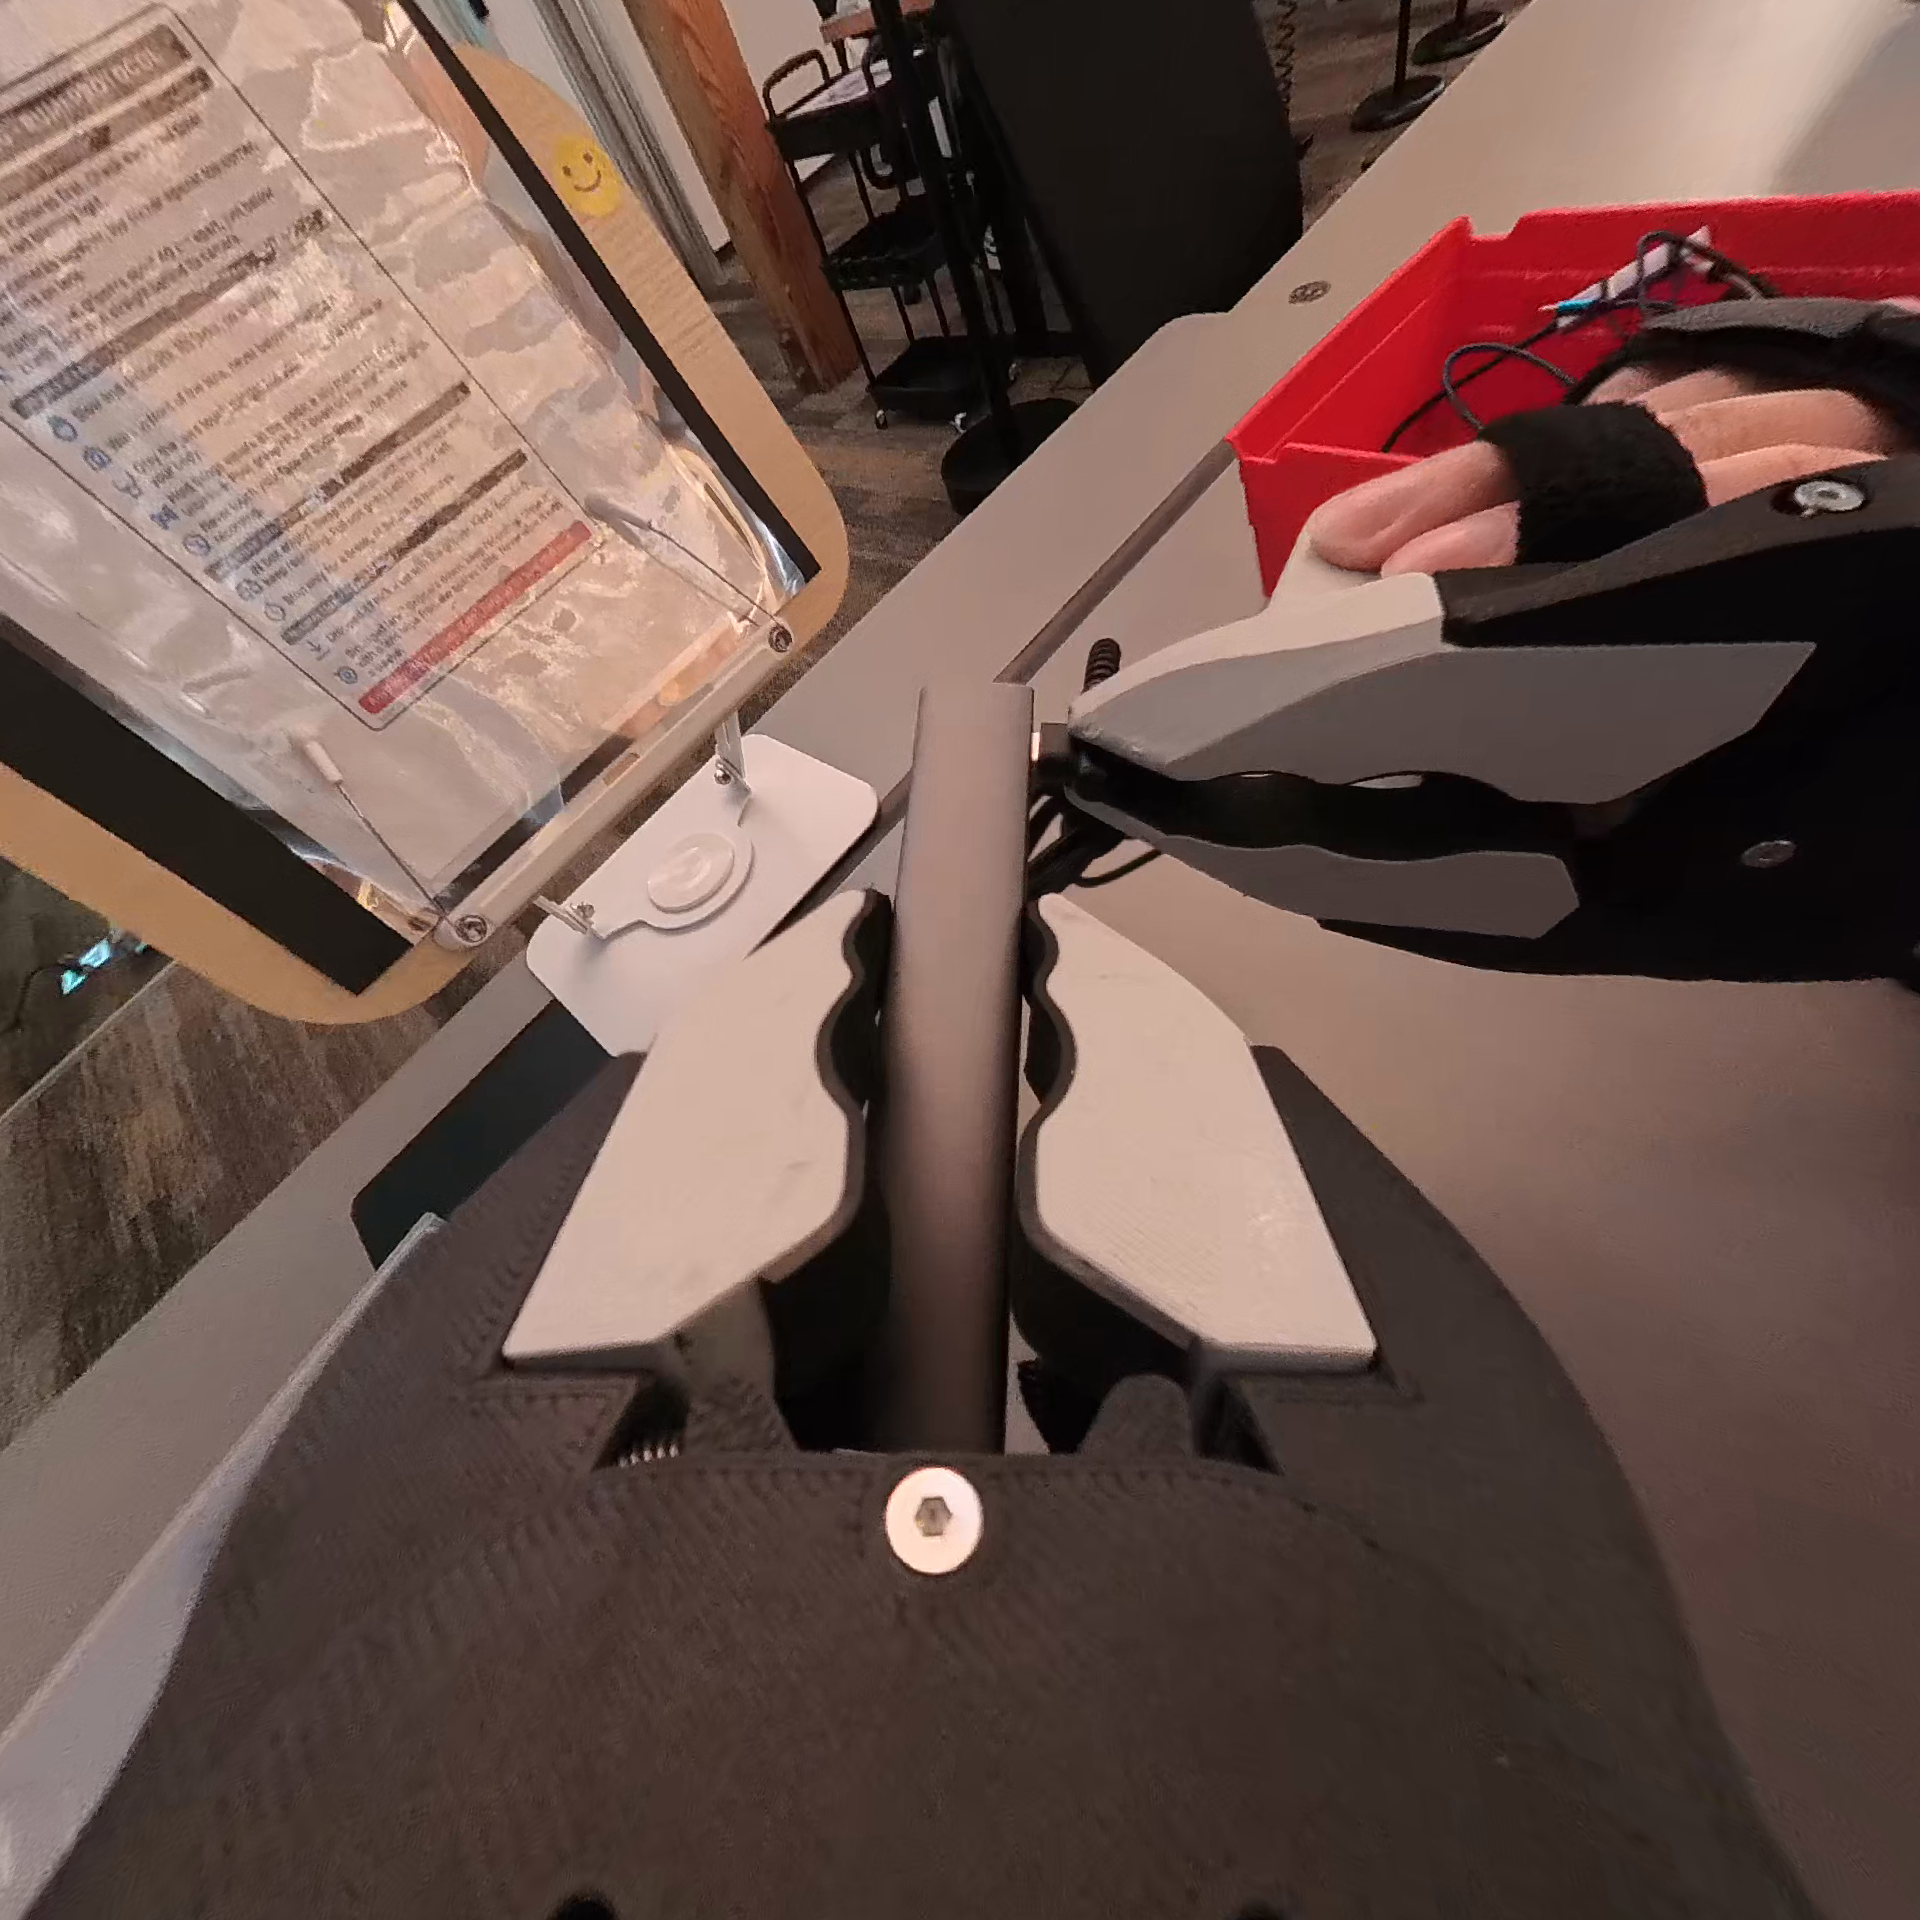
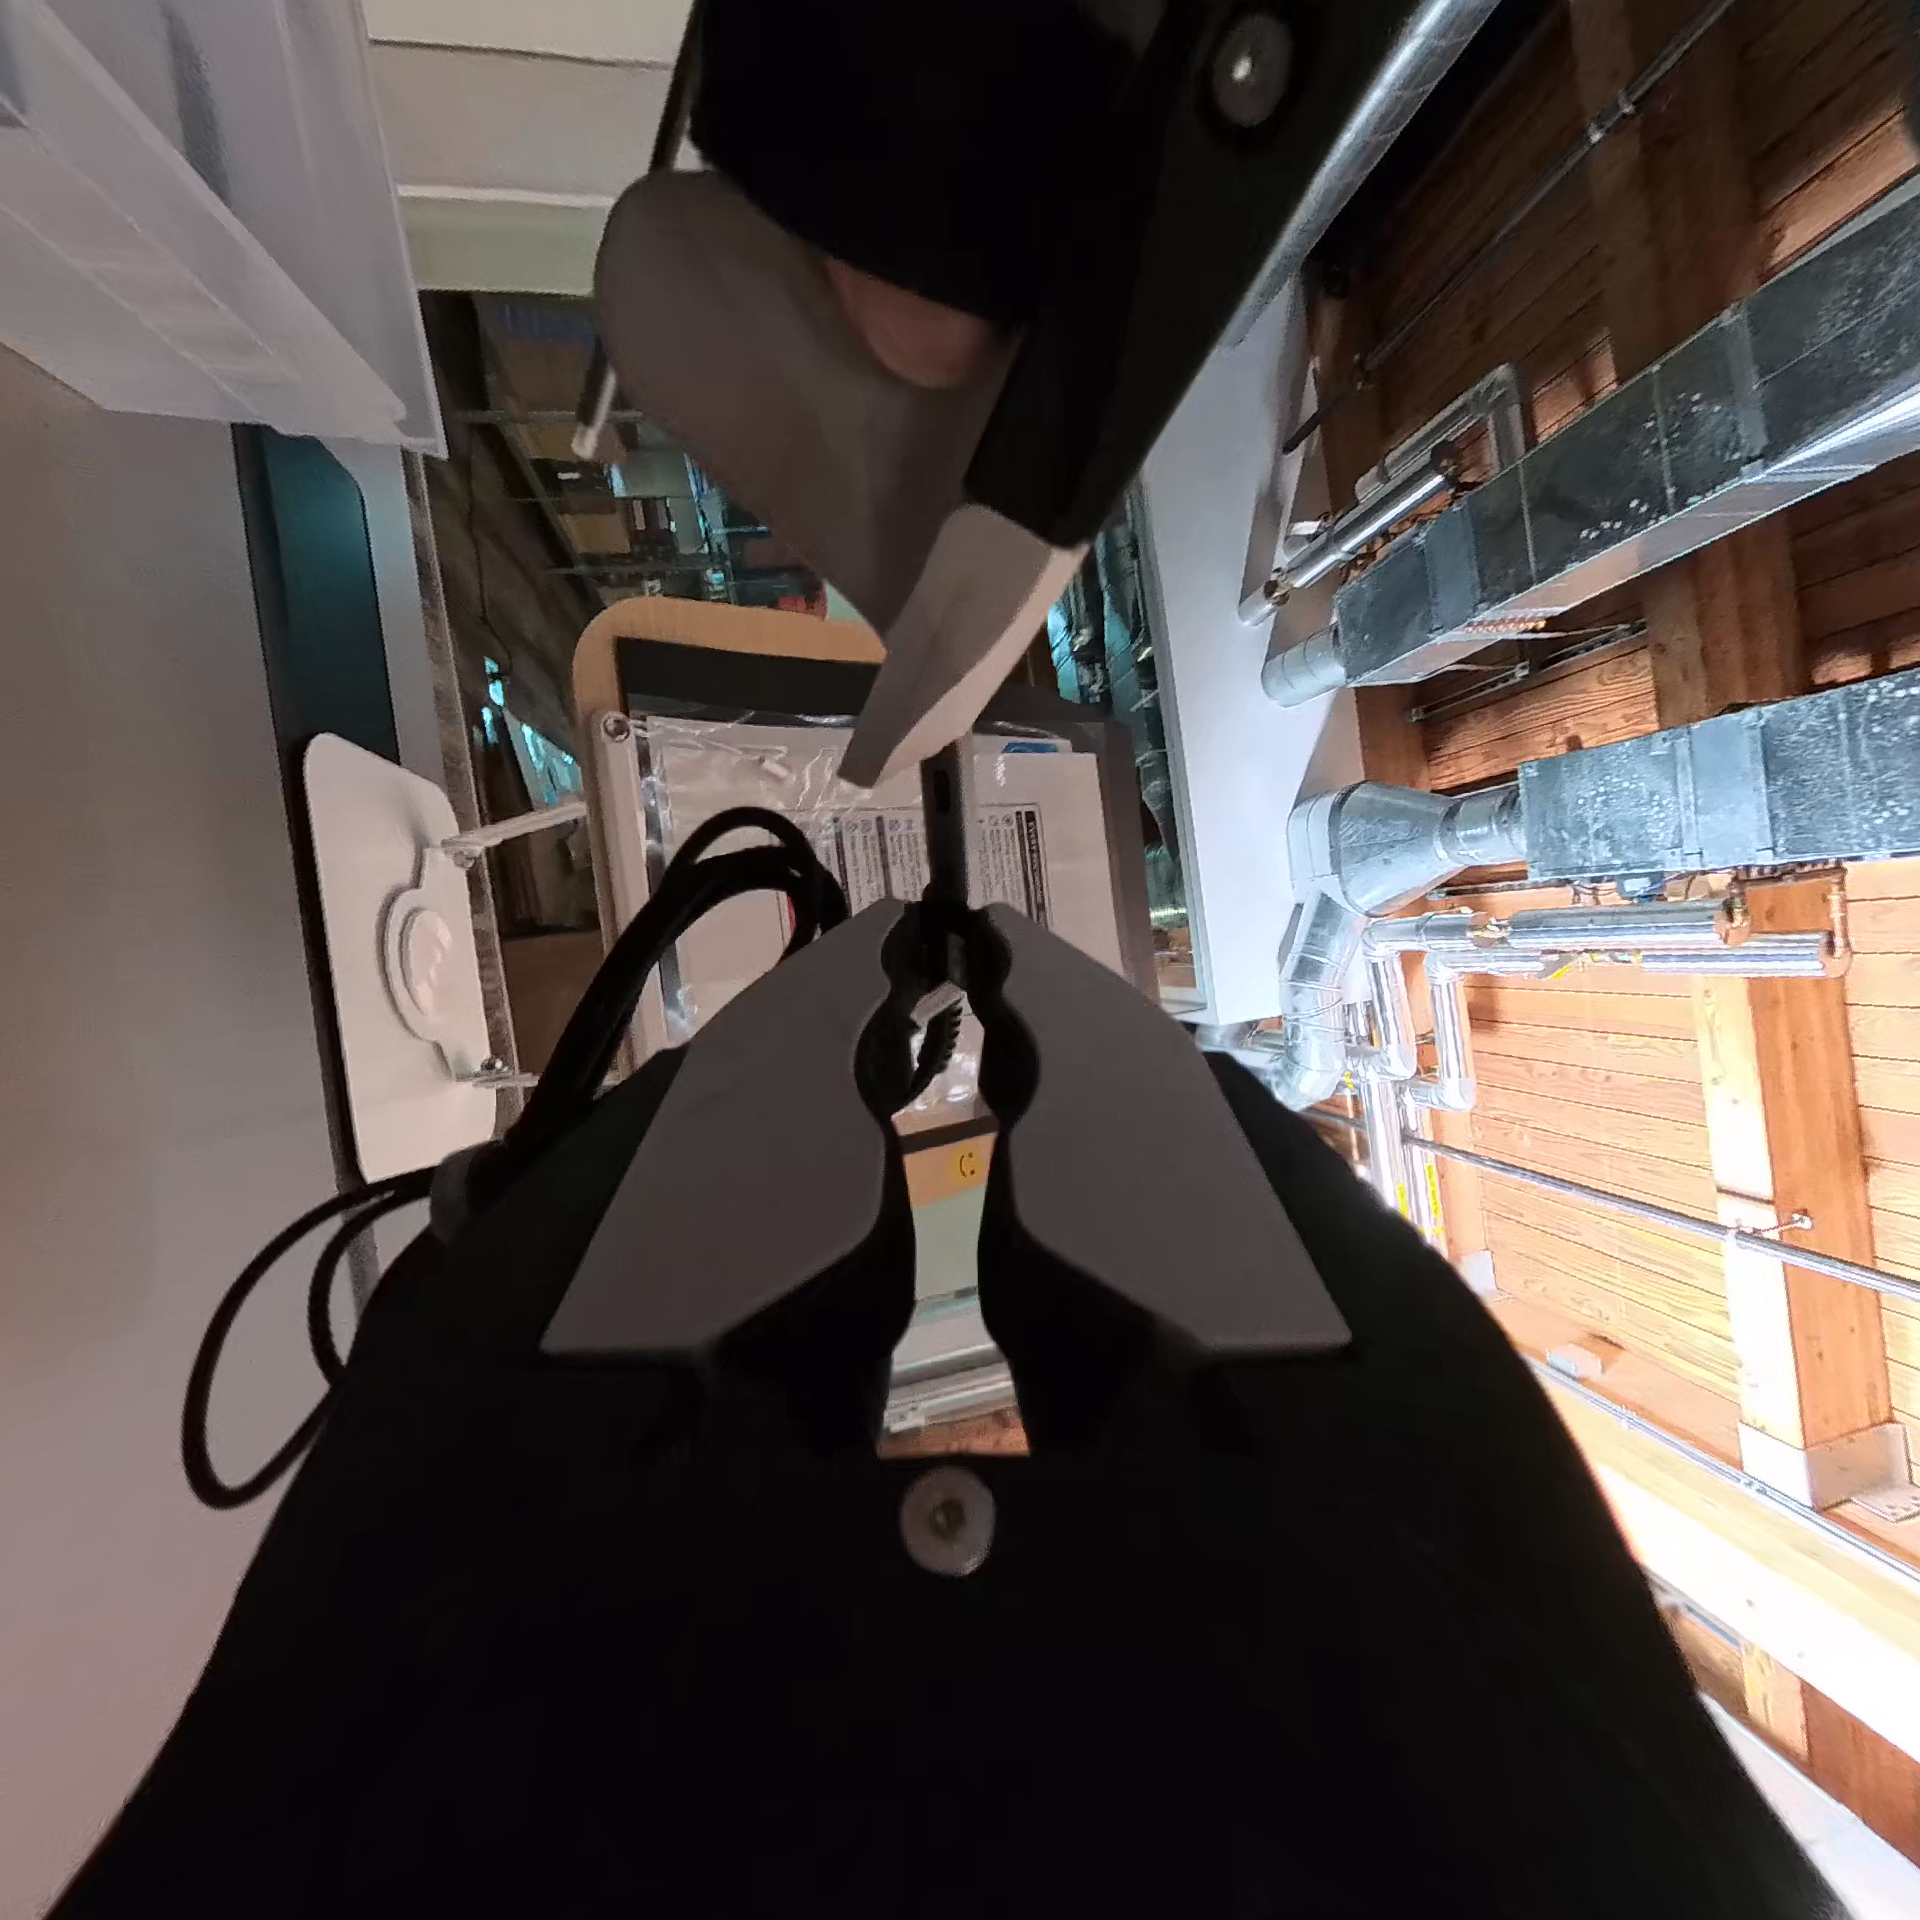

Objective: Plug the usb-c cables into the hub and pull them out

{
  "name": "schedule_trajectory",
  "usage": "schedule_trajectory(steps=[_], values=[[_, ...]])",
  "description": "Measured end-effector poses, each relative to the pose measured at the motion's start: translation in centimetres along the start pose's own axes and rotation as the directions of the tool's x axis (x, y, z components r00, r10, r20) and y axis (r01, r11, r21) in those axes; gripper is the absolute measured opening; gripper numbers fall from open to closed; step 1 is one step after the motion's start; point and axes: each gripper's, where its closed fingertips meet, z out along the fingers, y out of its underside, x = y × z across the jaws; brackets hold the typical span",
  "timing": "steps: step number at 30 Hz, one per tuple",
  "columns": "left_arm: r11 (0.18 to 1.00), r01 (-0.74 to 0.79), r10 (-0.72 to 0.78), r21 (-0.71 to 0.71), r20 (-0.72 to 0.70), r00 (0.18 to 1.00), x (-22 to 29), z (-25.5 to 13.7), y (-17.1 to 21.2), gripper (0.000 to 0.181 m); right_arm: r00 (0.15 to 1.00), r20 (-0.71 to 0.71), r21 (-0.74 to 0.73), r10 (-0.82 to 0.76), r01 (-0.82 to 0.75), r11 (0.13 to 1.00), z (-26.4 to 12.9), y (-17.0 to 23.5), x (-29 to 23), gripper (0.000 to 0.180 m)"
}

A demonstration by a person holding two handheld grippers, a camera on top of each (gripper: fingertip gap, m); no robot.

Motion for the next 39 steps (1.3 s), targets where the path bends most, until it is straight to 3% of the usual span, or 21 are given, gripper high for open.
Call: schedule_trajectory(steps=[8,16,21,26,27,28,29,30,33,36,39], values=[[0.999,0.033,-0.033,-0.015,-0.005,0.999,-0.3,1.1,0.5,0.024,0.999,-0.003,-0.068,-0.036,0.036,0.997,0.6,0.9,-0.8,0.008],[0.997,-0.004,-0.005,-0.077,-0.110,0.994,0.2,0.4,1.3,0.024,0.997,0.057,0.077,-0.047,0.043,0.996,-0.2,-0.1,-1.5,0.008],[0.996,-0.003,0.004,-0.086,0.005,1.000,-0.4,0.8,1.1,0.024,0.999,0.043,-0.041,-0.014,0.016,0.999,0.6,0.5,-1.5,0.008],[0.994,0.040,-0.048,-0.102,-0.071,0.996,-0.1,0.8,1.5,0.024,0.997,0.067,0.025,-0.029,0.028,0.999,0.3,0.2,-1.9,0.008],[0.993,0.035,-0.036,-0.110,-0.007,0.999,-1.1,0.7,1.7,0.024,0.997,0.077,0.047,-0.019,0.015,0.999,0.1,0.3,-1.8,0.009],[0.991,0.013,0.012,-0.133,0.184,0.983,-4.2,0.1,2.2,0.024,0.996,0.083,0.082,-0.015,0.008,0.997,-0.3,0.2,-1.6,0.008],[0.989,-0.007,0.048,-0.146,0.278,0.959,-6.4,-0.9,2.7,0.024,0.998,0.067,0.090,0.001,-0.007,0.996,-0.6,0.6,-1.1,0.008],[0.991,0.046,-0.014,-0.122,0.252,0.968,-7.1,-1.6,2.8,0.024,0.998,0.061,0.063,0.025,-0.029,0.998,-0.6,1.4,-0.7,0.008],[0.978,0.206,-0.206,0.039,-0.006,0.978,-6.3,-4.4,0.8,0.024,0.988,0.072,-0.002,0.138,-0.138,0.990,-0.6,4.2,1.2,0.008],[0.977,0.194,-0.196,0.083,0.010,0.981,-7.0,-6.5,0.1,0.024,0.944,0.039,-0.085,0.327,-0.323,0.943,-2.1,8.2,6.1,0.008],[0.986,0.145,-0.149,0.085,0.043,0.988,-6.6,-7.1,-0.4,0.024,0.878,-0.046,-0.172,0.477,-0.477,0.862,-6.1,12.8,11.6,0.008]])
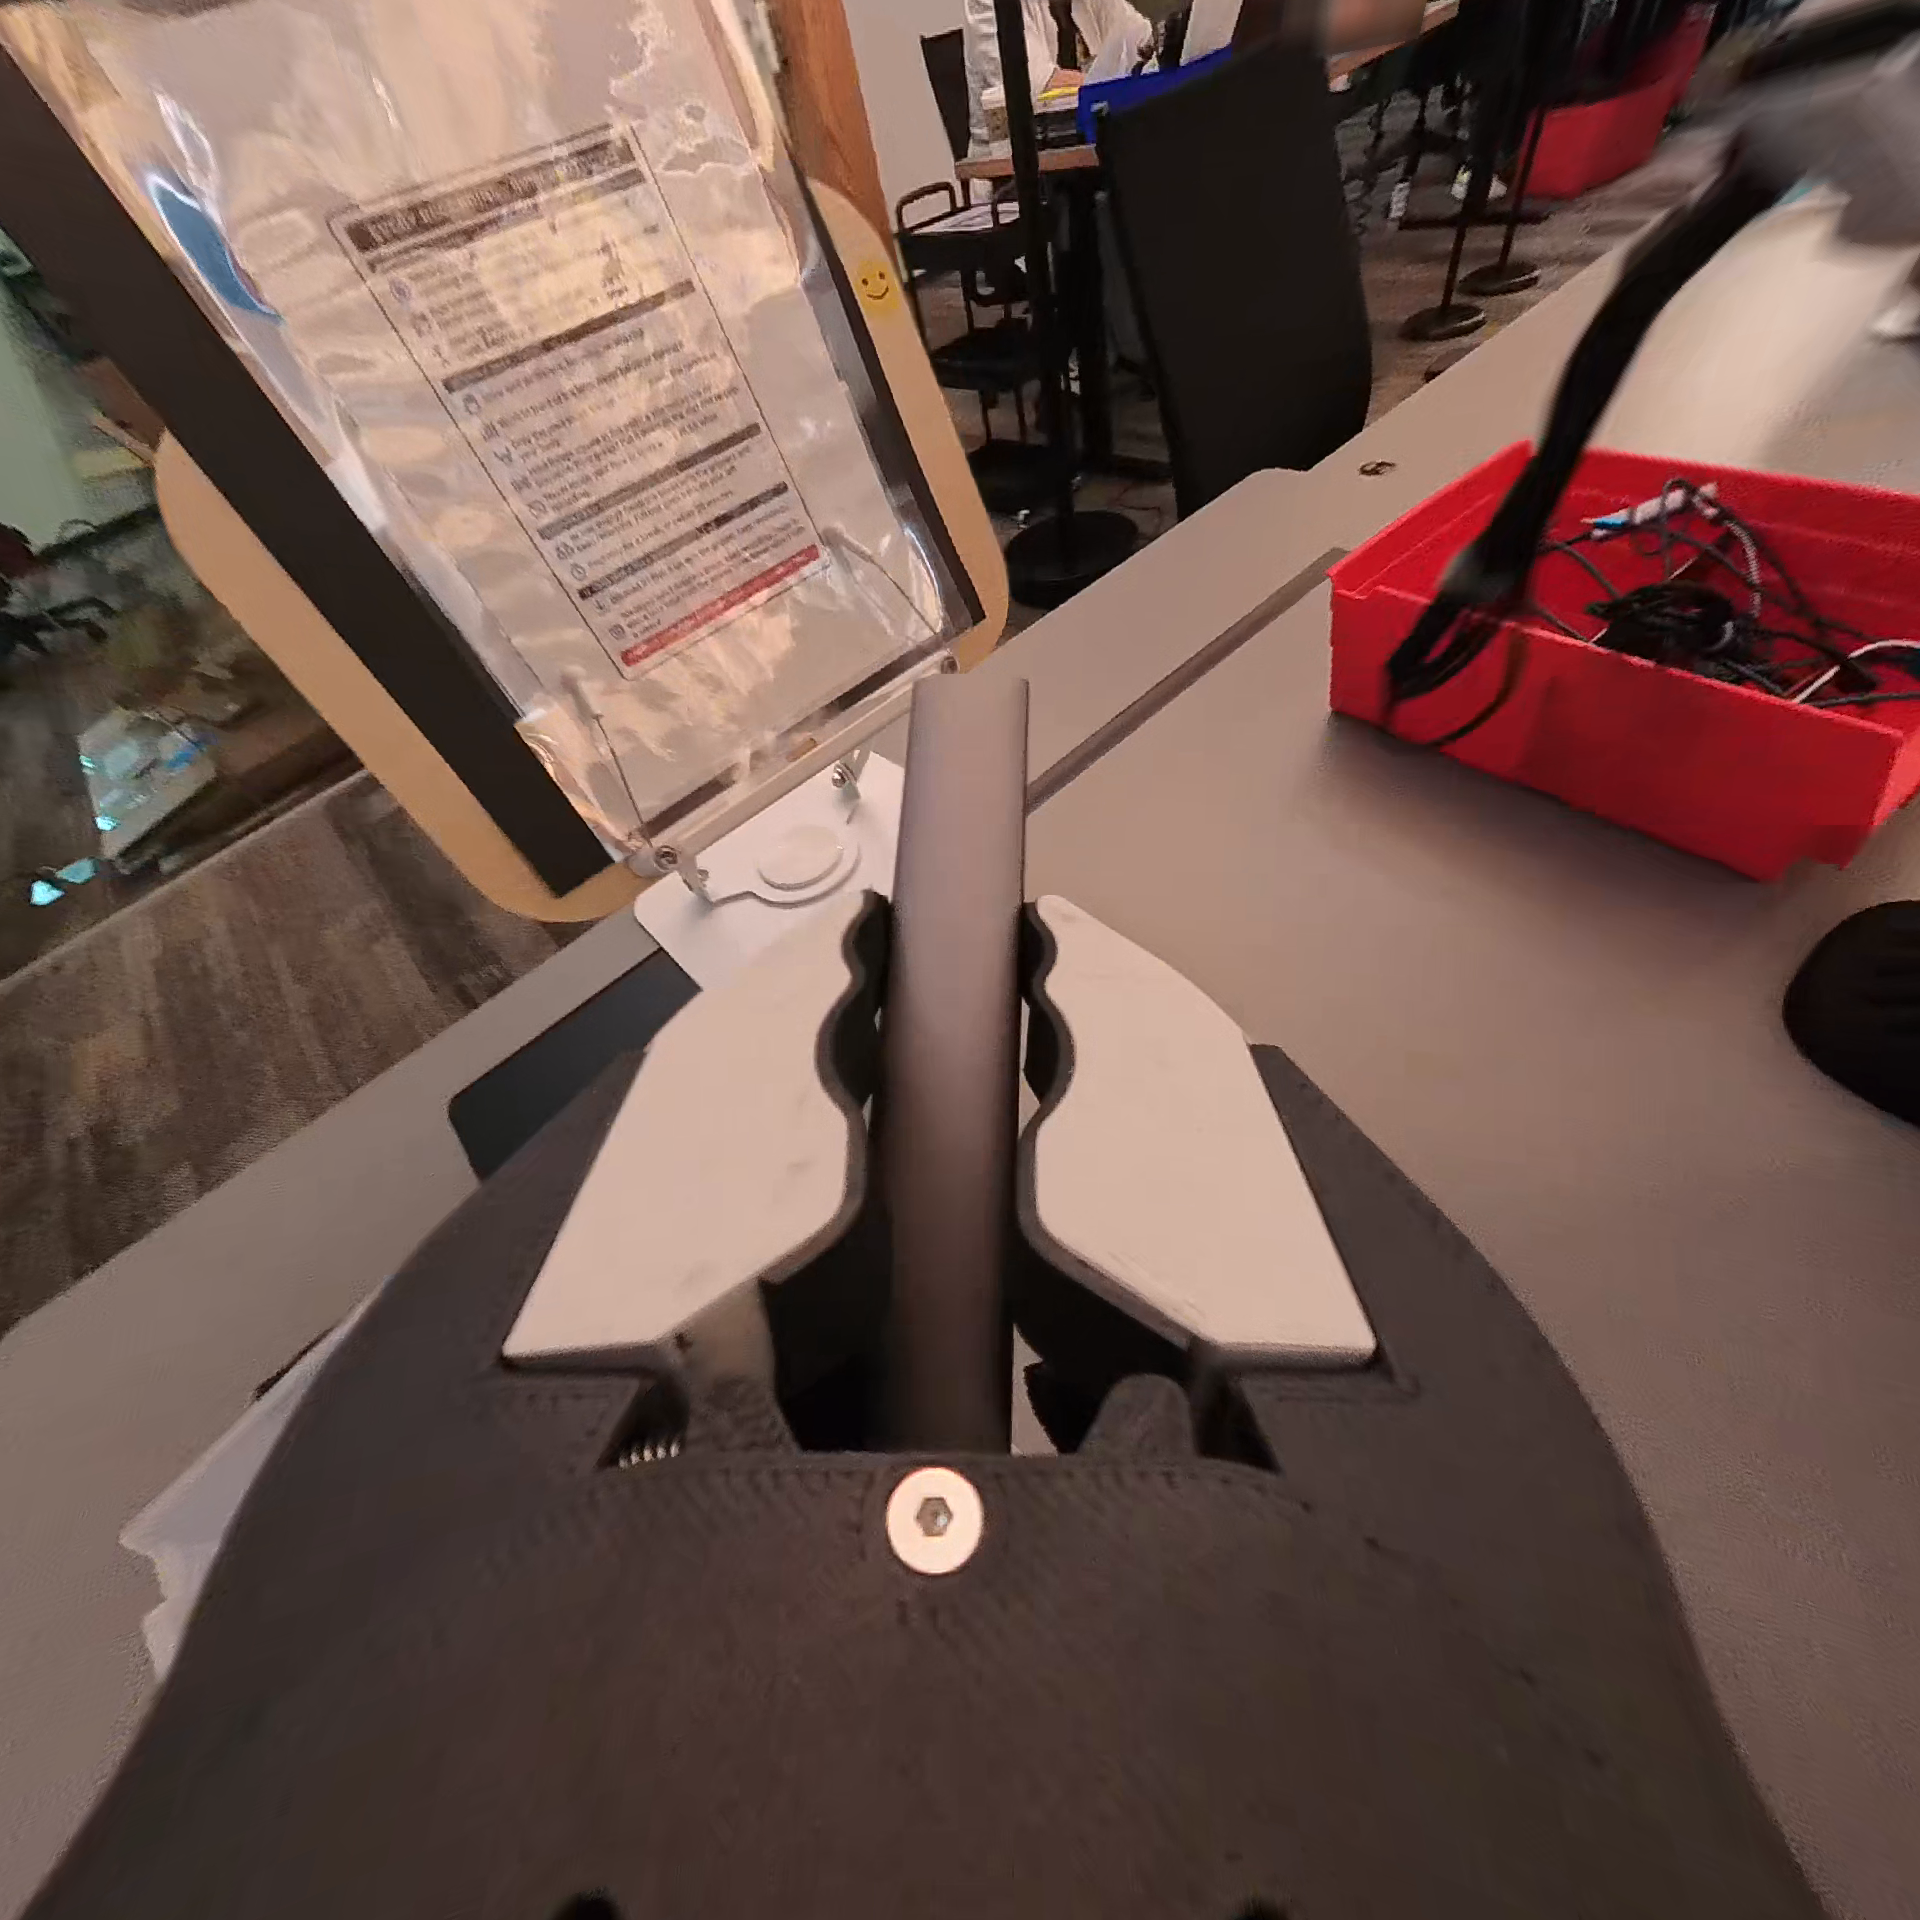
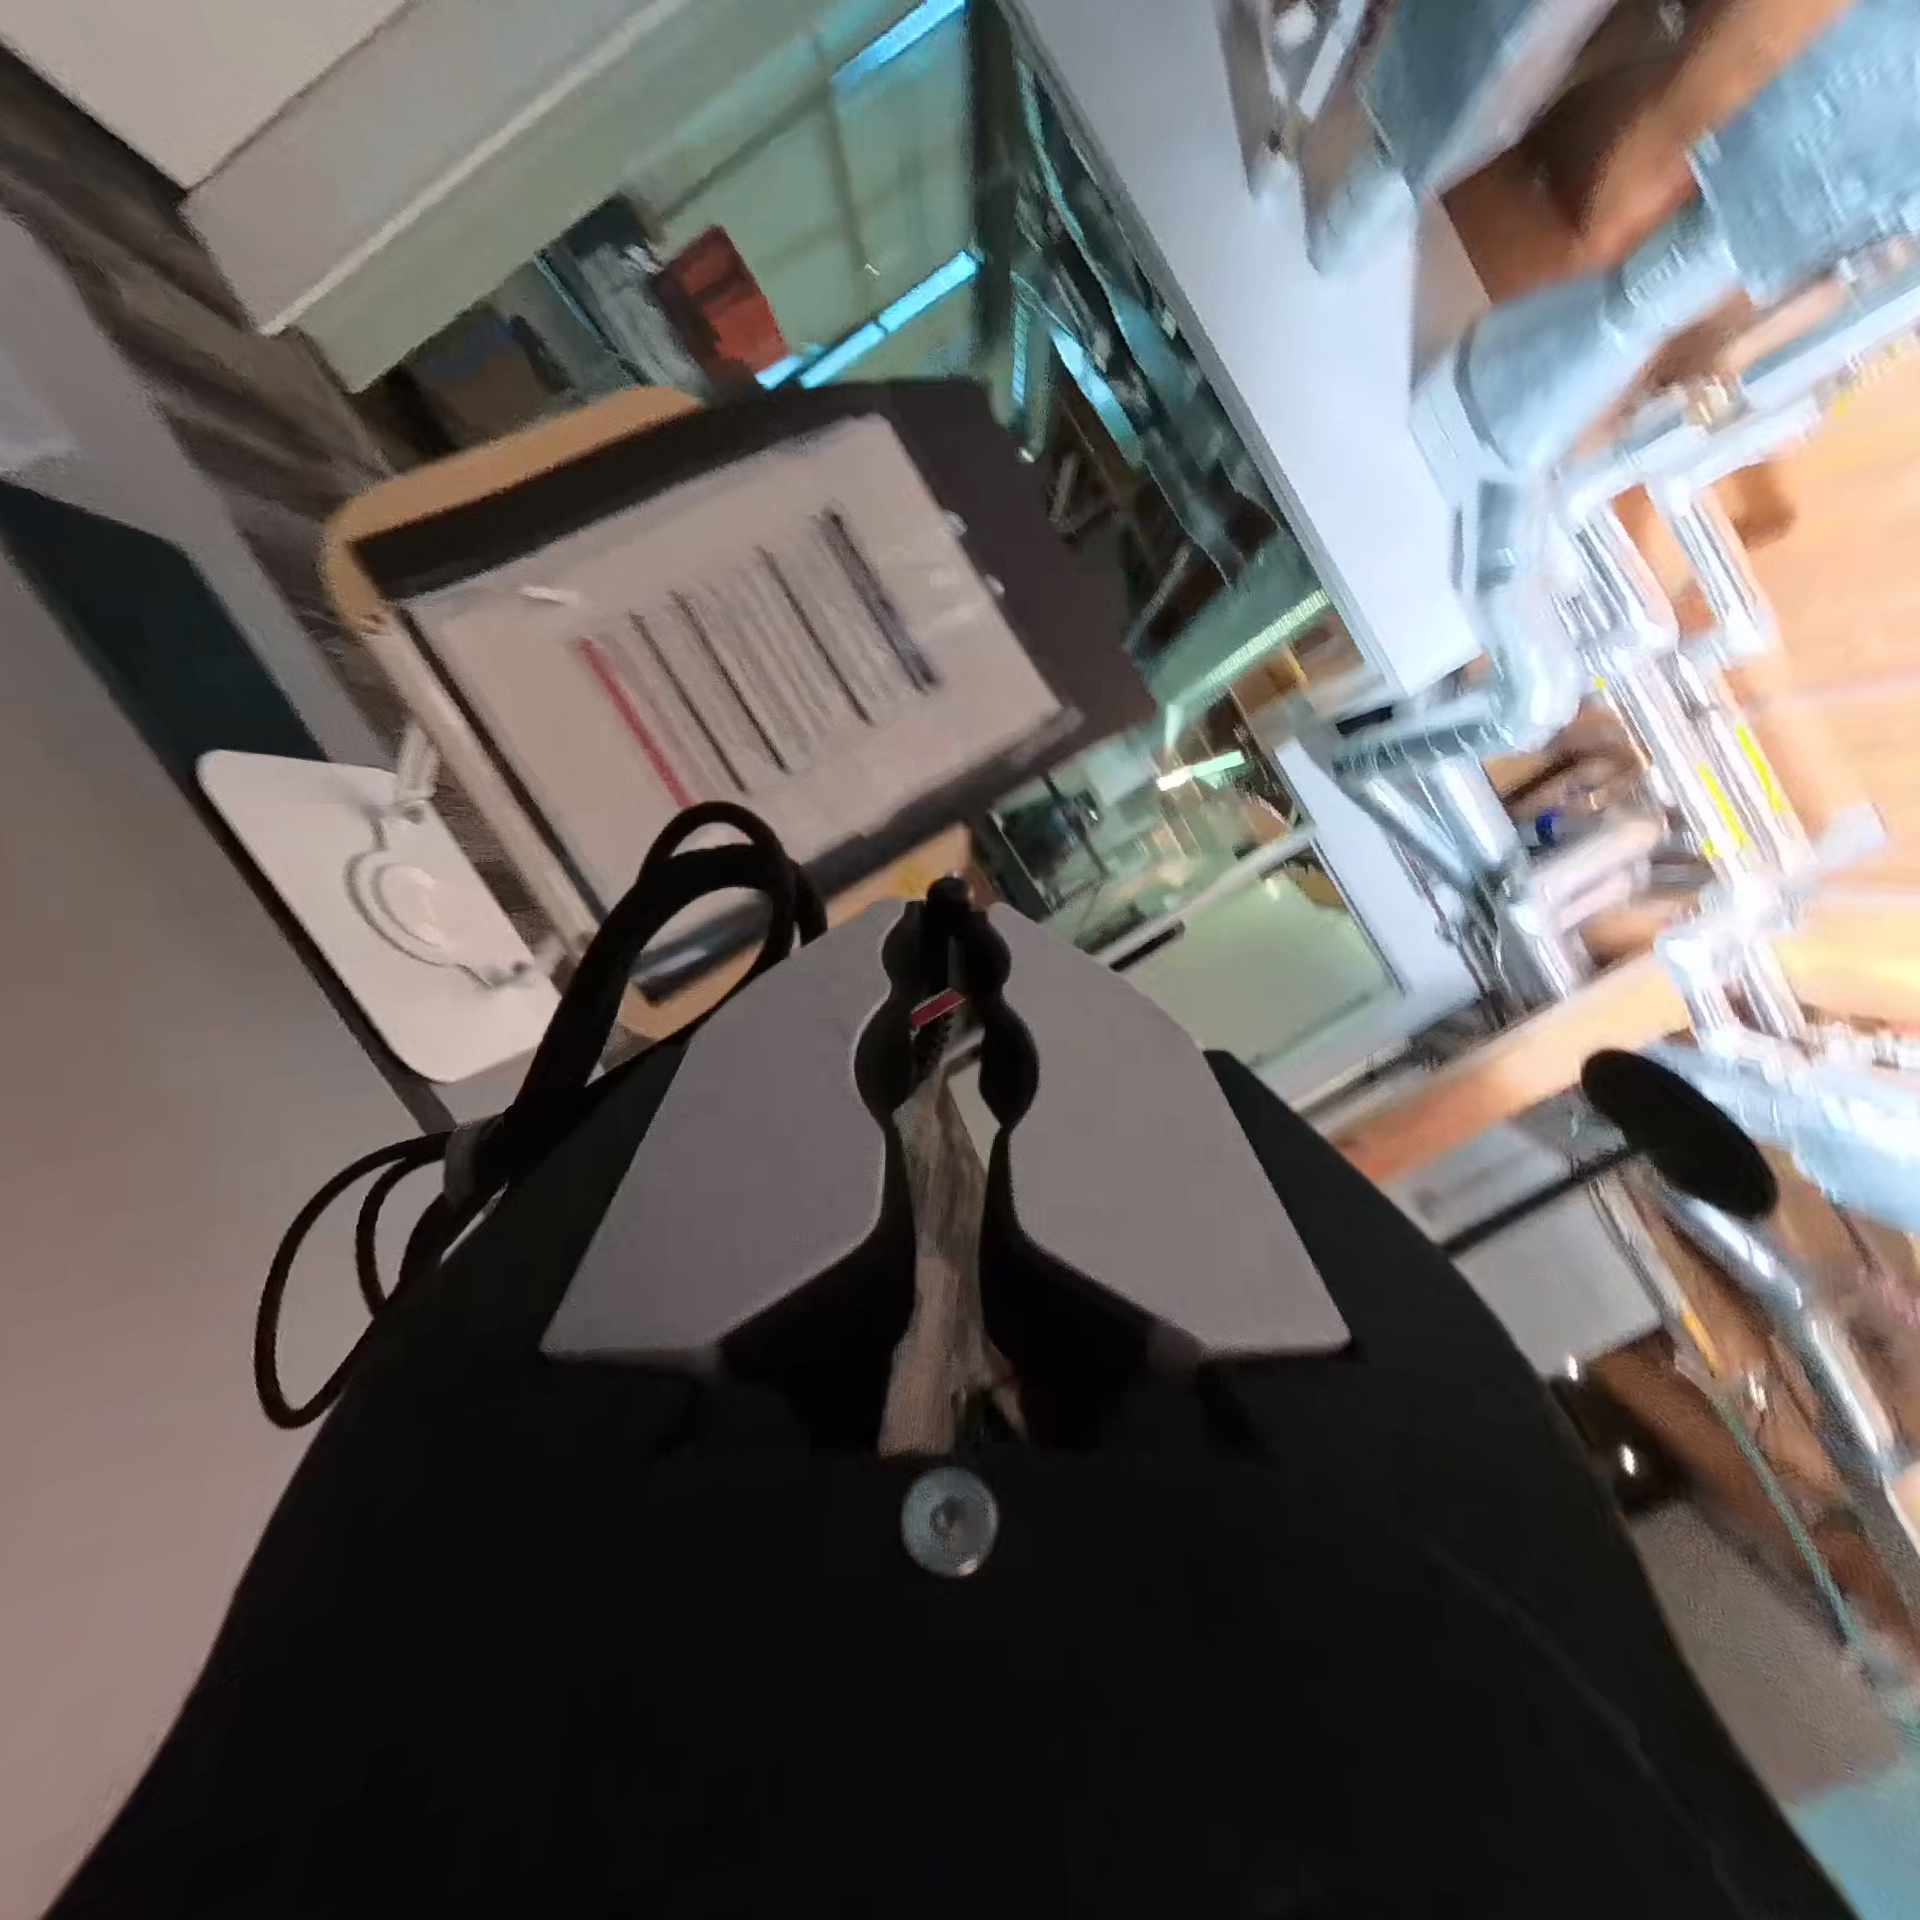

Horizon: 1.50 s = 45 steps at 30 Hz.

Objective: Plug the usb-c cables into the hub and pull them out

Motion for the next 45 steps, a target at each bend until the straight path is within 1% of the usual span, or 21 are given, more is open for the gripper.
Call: schedule_trajectory(steps=[5,7,9,12,14,16,18,19,21,22,24,27,28,29,31,33,36,38,40,42,45], values=[[0.996,-0.081,0.081,-0.039,-0.001,0.997,1.8,0.7,0.1,0.024,0.990,-0.138,-0.218,0.019,-0.049,0.975,-7.2,6.0,7.8,0.008],[0.994,-0.094,0.093,-0.046,-0.025,0.995,2.6,1.1,0.2,0.024,0.981,-0.191,-0.276,0.018,-0.071,0.959,-9.4,8.3,9.6,0.008],[0.992,-0.112,0.110,-0.057,-0.037,0.993,3.1,1.4,0.3,0.024,0.983,-0.180,-0.339,0.045,-0.104,0.935,-10.7,10.8,10.0,0.008],[0.989,-0.132,0.130,-0.073,-0.039,0.991,3.5,1.8,0.6,0.024,0.997,-0.035,-0.459,0.065,-0.074,0.885,-10.9,15.4,7.6,0.008],[0.988,-0.135,0.131,-0.081,-0.052,0.990,3.8,2.0,0.8,0.024,0.978,0.082,-0.511,0.192,-0.124,0.850,-9.9,19.0,4.6,0.009],[0.987,-0.137,0.132,-0.087,-0.059,0.990,4.1,2.2,0.9,0.024,0.918,0.199,-0.586,0.344,-0.170,0.792,-9.4,22.0,0.9,0.009],[0.985,-0.144,0.139,-0.098,-0.058,0.989,4.1,2.4,1.1,0.024,0.845,0.289,-0.600,0.450,-0.207,0.773,-8.8,22.9,-2.0,0.009],[0.984,-0.148,0.142,-0.102,-0.058,0.988,4.1,2.5,1.2,0.024,0.783,0.339,-0.622,0.522,-0.230,0.749,-8.8,23.1,-3.7,0.009],[0.983,-0.149,0.143,-0.107,-0.061,0.988,4.2,2.7,1.3,0.024,0.730,0.371,-0.714,0.574,-0.170,0.679,-9.5,24.8,-5.9,0.010],[0.982,-0.150,0.144,-0.111,-0.063,0.988,4.3,2.8,1.4,0.024,0.733,0.376,-0.725,0.567,-0.148,0.672,-9.5,25.3,-6.2,0.010],[0.981,-0.155,0.148,-0.117,-0.066,0.987,4.4,3.0,1.6,0.024,0.726,0.375,-0.696,0.577,-0.191,0.692,-8.8,25.0,-6.3,0.010],[0.980,-0.163,0.154,-0.118,-0.079,0.985,4.8,3.2,1.6,0.024,0.706,0.332,-0.727,0.626,-0.231,0.646,-9.0,25.3,-6.3,0.012],[0.980,-0.166,0.156,-0.114,-0.089,0.984,5.1,3.2,1.6,0.024,0.720,0.313,-0.731,0.620,-0.234,0.641,-9.0,25.4,-6.0,0.015],[0.979,-0.169,0.158,-0.112,-0.100,0.982,5.4,3.3,1.6,0.024,0.741,0.299,-0.733,0.601,-0.224,0.642,-9.1,25.4,-5.6,0.025],[0.978,-0.176,0.163,-0.108,-0.117,0.980,5.8,3.3,1.5,0.024,0.792,0.282,-0.727,0.541,-0.192,0.660,-9.2,24.7,-4.4,0.037],[0.978,-0.181,0.167,-0.100,-0.134,0.977,6.3,3.4,1.4,0.024,0.829,0.271,-0.664,0.489,-0.207,0.718,-8.5,21.9,-2.7,0.046],[0.976,-0.199,0.180,-0.088,-0.191,0.965,7.7,3.6,1.4,0.024,0.886,0.288,-0.461,0.363,-0.204,0.863,-6.7,15.4,-0.9,0.053],[0.974,-0.206,0.180,-0.093,-0.235,0.955,8.9,3.9,1.6,0.024,0.909,0.328,-0.300,0.257,-0.158,0.941,-5.2,10.5,-1.3,0.054],[0.973,-0.211,0.176,-0.096,-0.286,0.942,10.3,4.4,1.9,0.024,0.909,0.393,-0.132,0.137,-0.092,0.987,-3.9,5.7,-3.2,0.054],[0.972,-0.209,0.163,-0.106,-0.333,0.929,11.5,4.9,2.3,0.024,0.895,0.446,0.033,0.001,-0.018,0.999,-2.7,1.4,-6.2,0.053],[0.973,-0.200,0.141,-0.119,-0.384,0.913,12.9,5.7,2.8,0.024,0.810,0.568,0.195,-0.143,0.037,0.980,-1.9,-2.9,-12.6,0.046]])
